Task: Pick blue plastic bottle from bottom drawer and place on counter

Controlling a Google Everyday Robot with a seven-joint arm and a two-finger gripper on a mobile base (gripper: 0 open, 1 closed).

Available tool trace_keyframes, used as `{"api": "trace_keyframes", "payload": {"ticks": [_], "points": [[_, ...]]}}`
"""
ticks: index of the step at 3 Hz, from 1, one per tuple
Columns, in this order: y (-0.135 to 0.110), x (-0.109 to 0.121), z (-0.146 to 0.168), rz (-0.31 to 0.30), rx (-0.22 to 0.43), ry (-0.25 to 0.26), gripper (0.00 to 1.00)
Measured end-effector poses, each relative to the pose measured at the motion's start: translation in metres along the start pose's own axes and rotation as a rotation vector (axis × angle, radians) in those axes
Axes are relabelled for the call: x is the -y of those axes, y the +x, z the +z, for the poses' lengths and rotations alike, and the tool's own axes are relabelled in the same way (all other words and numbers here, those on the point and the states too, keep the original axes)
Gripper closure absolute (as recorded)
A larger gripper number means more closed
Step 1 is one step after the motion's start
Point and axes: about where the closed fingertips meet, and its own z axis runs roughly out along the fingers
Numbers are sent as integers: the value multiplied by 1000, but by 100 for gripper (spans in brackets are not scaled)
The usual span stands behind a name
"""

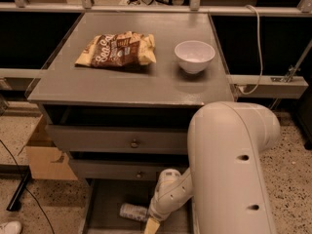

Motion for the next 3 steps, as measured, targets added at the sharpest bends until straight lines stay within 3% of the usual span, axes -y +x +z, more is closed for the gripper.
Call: {"api": "trace_keyframes", "payload": {"ticks": [1, 2, 3], "points": [[0, 0, 4, -1, 6, -5, 0], [-1, -1, 29, -7, 41, -38, 0], [-6, 2, 26, -19, 47, -29, 0]]}}
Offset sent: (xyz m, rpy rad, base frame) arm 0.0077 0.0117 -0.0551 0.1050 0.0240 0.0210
